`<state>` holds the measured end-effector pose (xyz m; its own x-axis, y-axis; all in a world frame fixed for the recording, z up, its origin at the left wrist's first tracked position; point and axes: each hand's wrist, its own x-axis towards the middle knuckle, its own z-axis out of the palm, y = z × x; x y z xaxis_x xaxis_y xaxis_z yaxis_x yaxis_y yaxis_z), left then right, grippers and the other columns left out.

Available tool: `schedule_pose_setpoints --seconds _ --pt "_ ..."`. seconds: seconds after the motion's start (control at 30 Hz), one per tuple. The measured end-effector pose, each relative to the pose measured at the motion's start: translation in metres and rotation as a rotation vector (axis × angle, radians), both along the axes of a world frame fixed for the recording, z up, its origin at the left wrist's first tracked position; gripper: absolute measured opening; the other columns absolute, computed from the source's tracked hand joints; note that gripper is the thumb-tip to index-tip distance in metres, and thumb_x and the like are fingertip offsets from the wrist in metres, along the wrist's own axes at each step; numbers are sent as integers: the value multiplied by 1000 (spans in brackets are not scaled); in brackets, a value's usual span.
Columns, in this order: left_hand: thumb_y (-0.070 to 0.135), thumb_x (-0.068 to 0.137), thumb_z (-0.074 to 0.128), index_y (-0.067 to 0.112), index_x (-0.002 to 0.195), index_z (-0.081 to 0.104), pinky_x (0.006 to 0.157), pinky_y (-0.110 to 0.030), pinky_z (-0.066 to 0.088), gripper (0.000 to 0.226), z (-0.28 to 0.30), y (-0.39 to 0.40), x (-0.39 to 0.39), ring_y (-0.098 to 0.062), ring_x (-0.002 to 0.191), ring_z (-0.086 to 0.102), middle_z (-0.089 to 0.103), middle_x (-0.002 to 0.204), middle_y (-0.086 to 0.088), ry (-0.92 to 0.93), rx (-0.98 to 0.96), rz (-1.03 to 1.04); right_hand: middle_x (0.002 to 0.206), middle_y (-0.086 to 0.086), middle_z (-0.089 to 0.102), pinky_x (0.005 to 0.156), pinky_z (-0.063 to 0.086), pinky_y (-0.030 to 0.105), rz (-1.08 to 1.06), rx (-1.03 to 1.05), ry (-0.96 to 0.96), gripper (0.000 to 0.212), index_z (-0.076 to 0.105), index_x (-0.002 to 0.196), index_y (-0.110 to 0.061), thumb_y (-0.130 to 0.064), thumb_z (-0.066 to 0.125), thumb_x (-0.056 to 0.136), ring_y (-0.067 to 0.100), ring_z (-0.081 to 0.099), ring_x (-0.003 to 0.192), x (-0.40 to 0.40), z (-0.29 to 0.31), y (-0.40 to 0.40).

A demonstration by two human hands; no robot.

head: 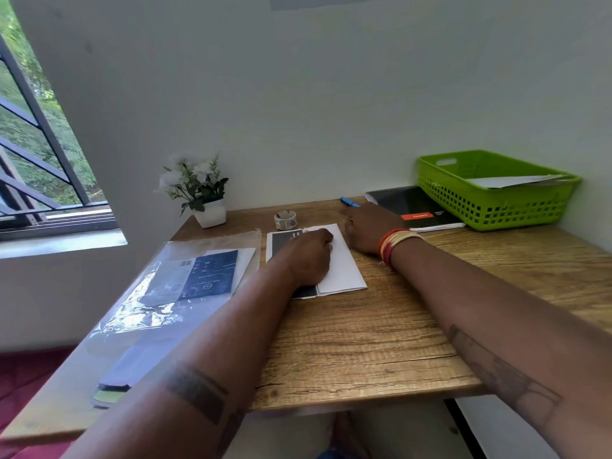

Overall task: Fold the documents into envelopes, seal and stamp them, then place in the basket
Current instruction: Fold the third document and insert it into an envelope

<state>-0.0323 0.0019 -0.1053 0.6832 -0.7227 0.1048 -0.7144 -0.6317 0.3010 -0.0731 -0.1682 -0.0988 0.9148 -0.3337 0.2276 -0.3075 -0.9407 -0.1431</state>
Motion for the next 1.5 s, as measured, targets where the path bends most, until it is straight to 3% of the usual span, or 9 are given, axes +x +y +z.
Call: schedule_pose_setpoints --seconds 0.13,0.23,0.5,0.6,0.8,1.0,1.17,1.3,1.5 --pt "28 108 35 21 147 47 111 -37 40 42 1 -1 0 -25 134 50 51 150 -8 -29 4 -11 150 8 43 106 37 56 28 30 14 48 44 144 -25 -47 38 102 35 36 140 -4 -1 2" --pt "27 107 38 23 149 44 112 -38 39 43 2 -2 -4 -25 137 47 50 151 -6 -31 -7 -29 143 2 51 107 32 62 9 2 122 35 62 116 -28 -48 37 102 34 24 147 0 -4 2" --pt "30 104 47 30 152 30 107 -41 44 51 2 -2 -14 -28 132 52 53 147 -8 -6 -79 -53 126 -3 61 107 36 60 40 35 46 44 62 113 -33 -58 34 91 28 46 132 4 -1 -1" --pt "29 104 49 32 155 23 110 -42 42 57 3 -4 -18 -28 135 50 51 149 -8 -4 -85 -57 125 -2 64 109 35 57 55 53 85 35 65 118 -31 -46 40 99 26 48 130 1 0 2" --pt "36 103 50 27 149 37 113 -44 40 49 2 -4 -18 -26 139 44 43 154 -5 -45 -64 -21 121 0 65 102 41 52 -7 93 -5 27 69 107 -28 -47 52 96 25 49 126 4 0 1" --pt "36 102 49 28 146 39 111 -46 41 45 1 -3 -17 -28 136 46 46 151 -7 -49 -75 -33 98 -4 67 104 39 34 125 314 -145 43 52 137 -22 -29 60 95 17 61 104 -3 1 -3" --pt "36 102 51 24 145 39 109 -44 43 47 2 -2 -17 -25 133 49 49 148 -7 -36 -88 -20 134 0 61 109 37 37 151 162 -22 59 39 149 -26 -49 49 96 23 58 122 -6 -1 3" --pt "38 101 52 24 150 34 111 -44 41 55 2 -2 -17 -26 137 47 47 152 -6 -25 -91 -8 126 4 65 100 46 33 151 179 -61 47 50 138 -24 -38 60 95 21 59 114 -10 2 5" --pt "38 100 54 26 153 29 113 -45 39 60 0 0 -15 -27 138 47 47 153 -7 -27 -125 -30 100 -5 62 113 37 38 139 339 -312 42 58 131 -23 -20 68 90 12 56 98 -12 4 9"
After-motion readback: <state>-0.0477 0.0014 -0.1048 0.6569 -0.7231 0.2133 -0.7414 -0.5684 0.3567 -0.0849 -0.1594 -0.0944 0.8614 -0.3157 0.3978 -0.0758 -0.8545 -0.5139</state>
